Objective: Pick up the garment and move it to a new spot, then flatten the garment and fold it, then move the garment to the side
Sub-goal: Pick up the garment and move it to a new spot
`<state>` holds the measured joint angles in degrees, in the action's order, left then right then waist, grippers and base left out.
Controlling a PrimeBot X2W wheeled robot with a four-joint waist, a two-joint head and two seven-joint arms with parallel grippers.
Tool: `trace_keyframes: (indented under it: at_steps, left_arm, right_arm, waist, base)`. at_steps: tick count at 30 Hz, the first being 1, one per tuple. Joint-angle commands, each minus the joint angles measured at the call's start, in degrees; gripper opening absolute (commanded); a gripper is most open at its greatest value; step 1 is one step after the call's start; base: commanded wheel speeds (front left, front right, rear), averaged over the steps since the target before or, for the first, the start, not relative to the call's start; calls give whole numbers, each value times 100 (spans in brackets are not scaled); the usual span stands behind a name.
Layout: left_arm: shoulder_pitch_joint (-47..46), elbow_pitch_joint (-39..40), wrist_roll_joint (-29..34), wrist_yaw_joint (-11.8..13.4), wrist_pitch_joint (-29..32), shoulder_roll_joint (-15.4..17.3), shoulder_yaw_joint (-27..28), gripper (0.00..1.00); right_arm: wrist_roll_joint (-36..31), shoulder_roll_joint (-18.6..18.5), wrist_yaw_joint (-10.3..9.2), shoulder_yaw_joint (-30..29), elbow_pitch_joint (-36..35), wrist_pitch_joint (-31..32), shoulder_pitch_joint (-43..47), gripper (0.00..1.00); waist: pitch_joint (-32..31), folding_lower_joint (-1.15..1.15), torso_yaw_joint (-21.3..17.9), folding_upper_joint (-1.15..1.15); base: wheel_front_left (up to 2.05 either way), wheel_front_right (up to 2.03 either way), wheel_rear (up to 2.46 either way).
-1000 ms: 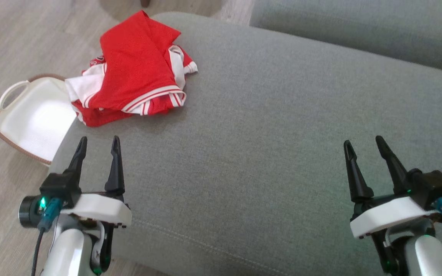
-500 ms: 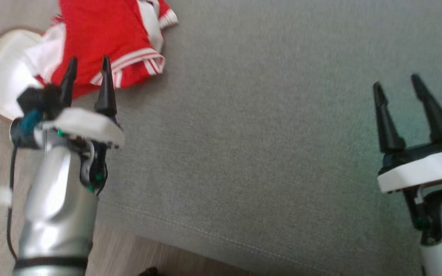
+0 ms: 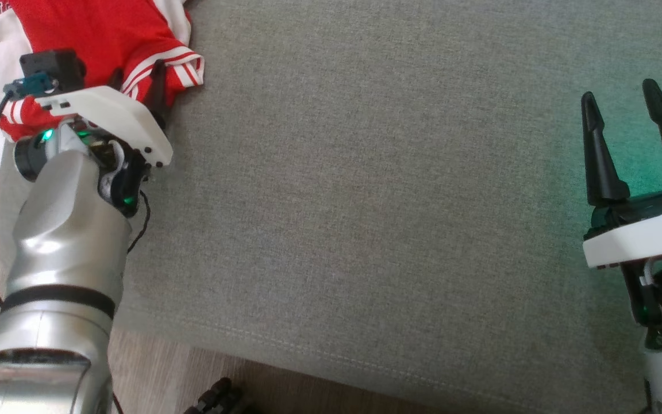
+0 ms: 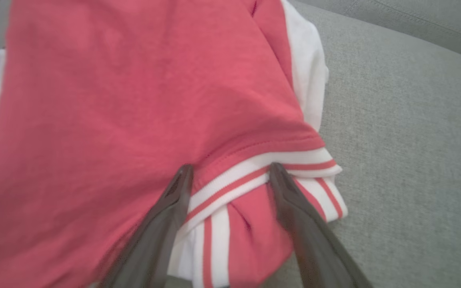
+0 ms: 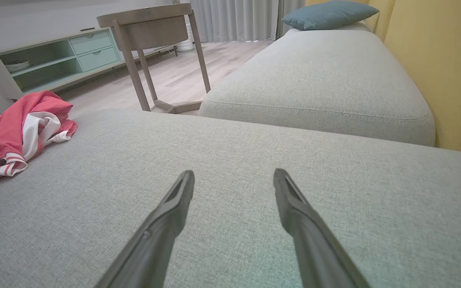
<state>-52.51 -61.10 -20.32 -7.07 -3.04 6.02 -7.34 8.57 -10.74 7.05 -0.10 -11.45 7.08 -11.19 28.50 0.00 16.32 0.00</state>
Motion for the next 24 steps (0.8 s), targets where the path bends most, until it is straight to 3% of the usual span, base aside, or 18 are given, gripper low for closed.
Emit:
trace_keyframes:
  at_steps: [1, 2, 3, 13, 24]
  left_arm:
    - [-128, -4, -28, -15, 20, 346, 69, 96]
    - [-182, -53, -24, -18, -34, 369, 46, 36]
    - [-227, -76, -12, -20, -145, 396, 27, 0]
    - [-332, 241, 287, 121, -1117, 680, -148, 0]
    - [796, 3166, 628, 426, -1194, 884, -56, 0]
  right_arm:
    - [31, -41, 44, 102, -226, 25, -21, 100]
    - [33, -38, 44, 87, -220, 23, -9, 100]
    - [33, -29, 44, 71, -209, 20, 9, 100]
    - [42, 148, 44, -16, -104, -48, 240, 100]
    - [78, 496, 44, -38, 21, -213, 658, 100]
  waist:
    - [-24, 0, 2, 0]
    - [-44, 0, 7, 0]
    - [-81, 0, 17, 0]
    - [-706, 0, 115, 0]
    - [-1773, 0, -20, 0]
  base:
    - [0, 0, 0]
    - [0, 0, 0]
    - [0, 0, 0]
    - [0, 0, 0]
    - [0, 0, 0]
